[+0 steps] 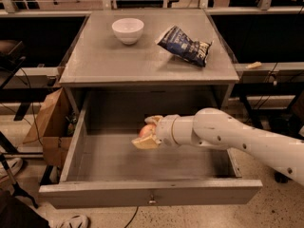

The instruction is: Pick apple from top drawer and place on counter

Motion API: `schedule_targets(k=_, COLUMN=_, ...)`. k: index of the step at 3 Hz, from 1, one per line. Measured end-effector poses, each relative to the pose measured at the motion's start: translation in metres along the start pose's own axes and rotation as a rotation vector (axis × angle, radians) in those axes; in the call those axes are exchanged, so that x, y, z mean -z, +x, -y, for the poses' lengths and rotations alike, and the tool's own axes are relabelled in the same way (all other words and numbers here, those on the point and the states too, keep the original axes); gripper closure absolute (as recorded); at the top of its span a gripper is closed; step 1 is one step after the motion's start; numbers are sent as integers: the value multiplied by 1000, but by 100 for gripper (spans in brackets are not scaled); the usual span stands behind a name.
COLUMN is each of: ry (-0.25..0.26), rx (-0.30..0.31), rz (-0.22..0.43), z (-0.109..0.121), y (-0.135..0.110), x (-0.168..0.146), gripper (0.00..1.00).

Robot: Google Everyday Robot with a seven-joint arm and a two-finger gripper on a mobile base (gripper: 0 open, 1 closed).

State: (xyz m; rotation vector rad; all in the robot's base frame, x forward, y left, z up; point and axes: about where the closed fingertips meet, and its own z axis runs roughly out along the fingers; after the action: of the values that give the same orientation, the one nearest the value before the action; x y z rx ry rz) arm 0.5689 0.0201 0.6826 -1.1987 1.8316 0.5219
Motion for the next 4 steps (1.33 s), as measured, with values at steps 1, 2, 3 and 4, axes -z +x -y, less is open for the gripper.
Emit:
schedule_targets(k=1, ry=16, rx=17, rz=-10, z=6, y=-28, x=41, gripper=100)
schedule_targets(k=2, ry=34, rx=95, rz=-31, z=28, y=-86, x=87, gripper=100)
schedule_targets(k=3, ry=49, rx=168, rz=-21, z=51, y=-141, x=109, gripper=100)
schedule_targets(k=4, ry=61, rx=192, rz=4, z=86, y=-187, x=100, gripper=100)
